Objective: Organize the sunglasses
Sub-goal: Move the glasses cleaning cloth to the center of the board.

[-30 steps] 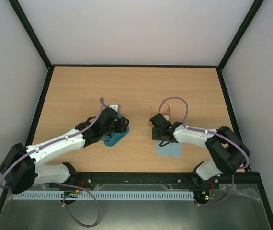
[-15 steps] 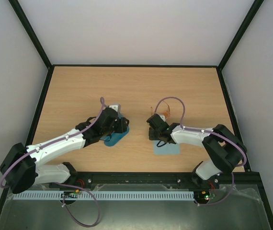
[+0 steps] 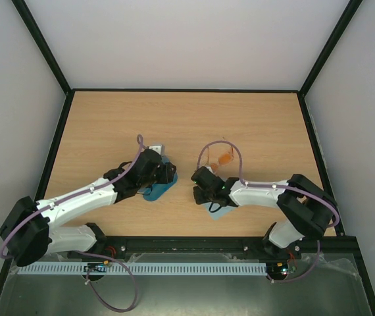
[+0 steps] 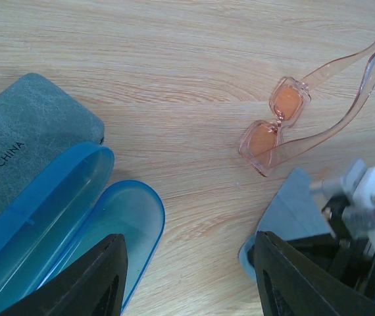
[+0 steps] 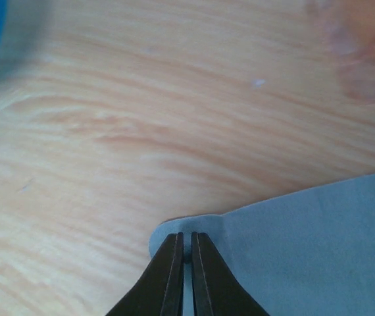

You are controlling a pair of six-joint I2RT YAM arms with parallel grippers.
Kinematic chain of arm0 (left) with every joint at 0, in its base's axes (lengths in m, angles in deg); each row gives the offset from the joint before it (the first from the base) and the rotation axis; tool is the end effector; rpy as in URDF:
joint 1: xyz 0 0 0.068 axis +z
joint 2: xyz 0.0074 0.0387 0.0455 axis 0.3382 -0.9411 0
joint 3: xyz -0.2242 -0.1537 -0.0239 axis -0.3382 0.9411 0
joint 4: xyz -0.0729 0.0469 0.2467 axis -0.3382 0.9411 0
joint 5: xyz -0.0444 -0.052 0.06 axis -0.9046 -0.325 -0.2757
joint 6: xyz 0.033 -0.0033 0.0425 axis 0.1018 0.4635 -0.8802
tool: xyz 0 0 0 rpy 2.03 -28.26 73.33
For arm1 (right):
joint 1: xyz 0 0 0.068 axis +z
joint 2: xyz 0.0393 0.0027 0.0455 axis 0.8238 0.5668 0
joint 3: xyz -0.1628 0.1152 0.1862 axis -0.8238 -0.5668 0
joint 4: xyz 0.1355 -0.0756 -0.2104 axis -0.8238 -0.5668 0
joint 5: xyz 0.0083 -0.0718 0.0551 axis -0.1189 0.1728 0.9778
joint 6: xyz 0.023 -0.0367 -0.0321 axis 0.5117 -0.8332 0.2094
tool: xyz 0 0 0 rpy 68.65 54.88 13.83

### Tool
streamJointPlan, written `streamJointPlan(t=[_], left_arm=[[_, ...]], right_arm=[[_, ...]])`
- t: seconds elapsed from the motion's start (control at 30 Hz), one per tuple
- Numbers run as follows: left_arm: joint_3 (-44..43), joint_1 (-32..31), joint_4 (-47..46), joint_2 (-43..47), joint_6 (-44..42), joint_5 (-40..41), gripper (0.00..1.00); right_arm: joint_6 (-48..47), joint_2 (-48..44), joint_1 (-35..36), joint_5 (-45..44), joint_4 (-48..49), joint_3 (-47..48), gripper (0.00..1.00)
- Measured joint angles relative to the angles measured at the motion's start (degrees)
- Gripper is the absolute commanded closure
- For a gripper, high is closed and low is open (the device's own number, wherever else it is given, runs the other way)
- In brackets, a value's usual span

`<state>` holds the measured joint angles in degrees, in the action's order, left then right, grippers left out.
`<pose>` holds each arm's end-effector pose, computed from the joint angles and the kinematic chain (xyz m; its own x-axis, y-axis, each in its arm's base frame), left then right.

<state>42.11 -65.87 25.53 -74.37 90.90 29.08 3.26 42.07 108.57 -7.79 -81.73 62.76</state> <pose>0.1821 -0.1844 0.2332 -0.7404 -0.1574 -0.6535 0.2446 0.8425 -0.4800 0.1746 0.2215 0.1473 -0.7844 -0.0858 -0.6143 -0.3123 0.9104 0.2715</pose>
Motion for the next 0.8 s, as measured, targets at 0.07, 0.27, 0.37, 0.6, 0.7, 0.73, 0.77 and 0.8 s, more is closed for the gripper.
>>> streamJointPlan(t=[0.07, 0.27, 0.37, 0.6, 0.7, 0.73, 0.77, 0.8], left_arm=[[0.0, 0.0, 0.0, 0.0, 0.1, 0.2, 0.44], [0.2, 0.0, 0.5, 1.2, 0.5, 0.9, 0.44], [0.3, 0.0, 0.8, 1.9, 0.7, 1.5, 0.44], [0.3, 0.0, 1.2, 2.8, 1.0, 2.6, 0.44], [0.5, 0.0, 1.6, 2.8, 1.0, 2.7, 0.44], [0.6, 0.0, 1.7, 2.8, 1.0, 2.8, 0.44], [0.7, 0.0, 1.9, 2.8, 1.0, 2.8, 0.43], [0.7, 0.0, 1.9, 2.8, 1.0, 2.9, 0.43]], right_arm=[[-1.1, 0.1, 1.6, 1.1, 0.4, 0.0, 0.94], [-3.8, 1.9, 6.7, 3.4, 1.2, 1.7, 0.94], [-5.1, 2.7, 9.6, 4.9, 1.4, 2.5, 0.94], [-8.2, 3.0, 13.7, 8.0, 1.8, 2.7, 0.91], [-9.4, 1.9, 14.2, 9.2, 1.2, 2.3, 0.83], [-9.8, 1.0, 14.4, 9.5, 0.5, 2.0, 0.78], [-10.1, -0.2, 14.5, 9.8, -0.2, 1.6, 0.75], [-10.5, -1.8, 14.6, 9.9, -1.0, 1.4, 0.74]])
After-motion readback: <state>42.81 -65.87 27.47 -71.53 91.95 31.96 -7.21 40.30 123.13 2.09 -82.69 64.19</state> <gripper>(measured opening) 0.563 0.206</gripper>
